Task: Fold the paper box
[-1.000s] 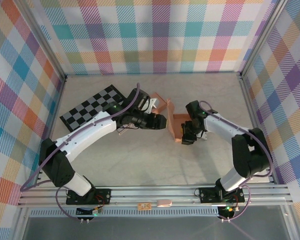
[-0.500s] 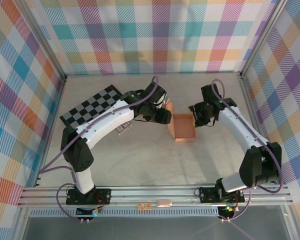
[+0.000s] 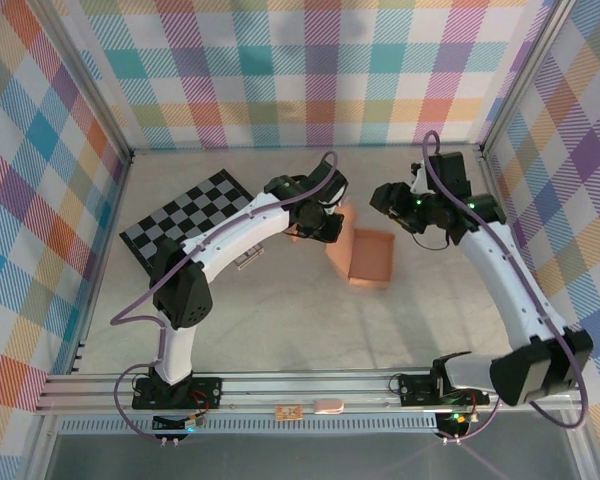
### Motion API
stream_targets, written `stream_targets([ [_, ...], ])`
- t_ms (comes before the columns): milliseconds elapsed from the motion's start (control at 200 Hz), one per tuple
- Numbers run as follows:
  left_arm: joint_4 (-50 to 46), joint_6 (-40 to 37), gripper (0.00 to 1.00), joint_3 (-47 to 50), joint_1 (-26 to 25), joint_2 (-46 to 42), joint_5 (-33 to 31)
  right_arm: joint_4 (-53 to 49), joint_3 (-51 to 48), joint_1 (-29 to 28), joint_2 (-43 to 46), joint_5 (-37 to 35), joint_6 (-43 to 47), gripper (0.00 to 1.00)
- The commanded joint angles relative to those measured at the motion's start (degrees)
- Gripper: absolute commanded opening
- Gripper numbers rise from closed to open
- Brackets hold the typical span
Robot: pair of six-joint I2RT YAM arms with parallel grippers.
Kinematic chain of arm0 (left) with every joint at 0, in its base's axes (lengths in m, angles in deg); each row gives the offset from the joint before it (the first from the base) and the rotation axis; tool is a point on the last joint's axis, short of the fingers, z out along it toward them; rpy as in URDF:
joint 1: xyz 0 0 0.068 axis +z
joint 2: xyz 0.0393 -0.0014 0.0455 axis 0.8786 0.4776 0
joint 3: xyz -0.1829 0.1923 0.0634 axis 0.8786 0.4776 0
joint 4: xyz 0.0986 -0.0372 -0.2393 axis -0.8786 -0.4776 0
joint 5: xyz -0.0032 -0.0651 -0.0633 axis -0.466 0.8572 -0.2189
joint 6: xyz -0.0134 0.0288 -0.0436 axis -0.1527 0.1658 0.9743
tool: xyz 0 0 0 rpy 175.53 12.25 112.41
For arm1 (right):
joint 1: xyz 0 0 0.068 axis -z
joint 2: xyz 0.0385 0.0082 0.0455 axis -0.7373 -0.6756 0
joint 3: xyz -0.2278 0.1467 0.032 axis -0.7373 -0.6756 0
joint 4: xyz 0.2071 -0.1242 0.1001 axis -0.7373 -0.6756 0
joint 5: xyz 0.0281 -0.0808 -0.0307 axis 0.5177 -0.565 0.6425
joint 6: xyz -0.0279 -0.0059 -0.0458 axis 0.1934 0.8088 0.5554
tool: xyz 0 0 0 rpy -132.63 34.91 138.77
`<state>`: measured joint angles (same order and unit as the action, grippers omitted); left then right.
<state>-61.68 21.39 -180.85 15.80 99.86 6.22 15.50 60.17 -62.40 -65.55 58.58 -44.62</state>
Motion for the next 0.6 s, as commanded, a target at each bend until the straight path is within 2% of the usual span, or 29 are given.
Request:
stream_targets([
  [0,-3.4,-3.6,0.02,-3.2,-0.3,0.4,-3.2,-4.8,0.8,0.5,2.9,1.6,6.4,0.58],
  [170,-8.8,-10.3,0.0,-9.4,-0.4,1.9,-6.0,-7.2,-0.6,0.5,5.2,0.1,8.0,0.58],
  [270,-11.4,-19.3,0.0,-11.6,-0.2,1.6,-4.5,-8.1,-0.5,0.5,5.5,0.2,9.4,0.58],
  [600,-11.3,-44.4,0.0,-0.6,2.9,-6.0,1.9,-11.1,-0.6,0.5,4.8,1.0,12.7,0.57],
])
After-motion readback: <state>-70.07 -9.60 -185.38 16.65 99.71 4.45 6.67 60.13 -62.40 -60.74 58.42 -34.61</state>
